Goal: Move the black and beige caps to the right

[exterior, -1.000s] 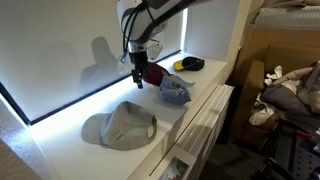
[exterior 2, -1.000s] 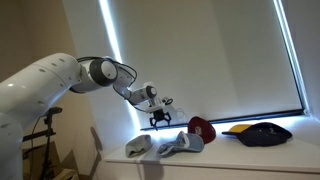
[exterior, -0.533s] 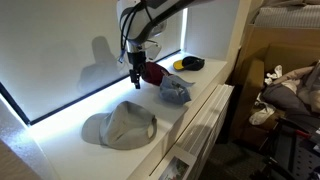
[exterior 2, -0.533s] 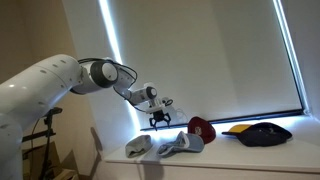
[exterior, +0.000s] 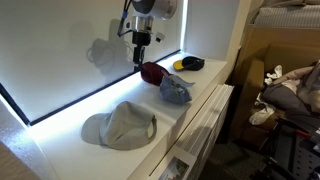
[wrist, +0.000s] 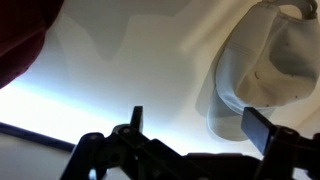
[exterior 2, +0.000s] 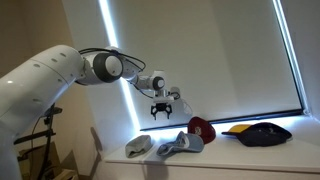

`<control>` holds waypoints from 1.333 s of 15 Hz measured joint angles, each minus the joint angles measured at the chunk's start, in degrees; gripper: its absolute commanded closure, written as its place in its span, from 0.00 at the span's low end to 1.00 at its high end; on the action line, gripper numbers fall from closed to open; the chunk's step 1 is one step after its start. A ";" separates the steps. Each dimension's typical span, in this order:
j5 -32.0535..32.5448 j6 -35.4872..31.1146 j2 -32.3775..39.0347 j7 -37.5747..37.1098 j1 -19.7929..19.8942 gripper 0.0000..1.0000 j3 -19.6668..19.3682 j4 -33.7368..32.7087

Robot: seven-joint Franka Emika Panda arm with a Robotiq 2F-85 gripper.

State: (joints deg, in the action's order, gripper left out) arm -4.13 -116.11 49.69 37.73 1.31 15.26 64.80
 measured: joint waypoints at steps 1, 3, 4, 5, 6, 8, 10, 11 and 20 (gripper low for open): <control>-0.06 0.10 0.02 0.21 0.08 0.00 0.21 0.00; -0.04 0.72 0.18 0.24 -0.39 0.00 -0.02 -0.10; 0.19 3.01 0.50 1.53 -0.84 0.00 0.02 -0.47; 0.28 5.45 1.00 3.00 -1.60 0.00 0.05 -0.99; 0.53 7.66 1.66 4.02 -2.73 0.00 0.06 -1.67; 1.70 11.99 3.39 5.34 -5.69 0.00 0.01 -3.34; 4.06 16.24 5.10 6.35 -8.82 0.00 -0.27 -5.27; 4.98 17.54 5.68 6.40 -10.09 0.00 -0.62 -6.03; 4.97 0.18 7.60 7.85 -11.69 0.00 -0.20 -5.48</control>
State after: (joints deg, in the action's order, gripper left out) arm 0.84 -115.93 57.29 45.58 -10.38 15.05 59.31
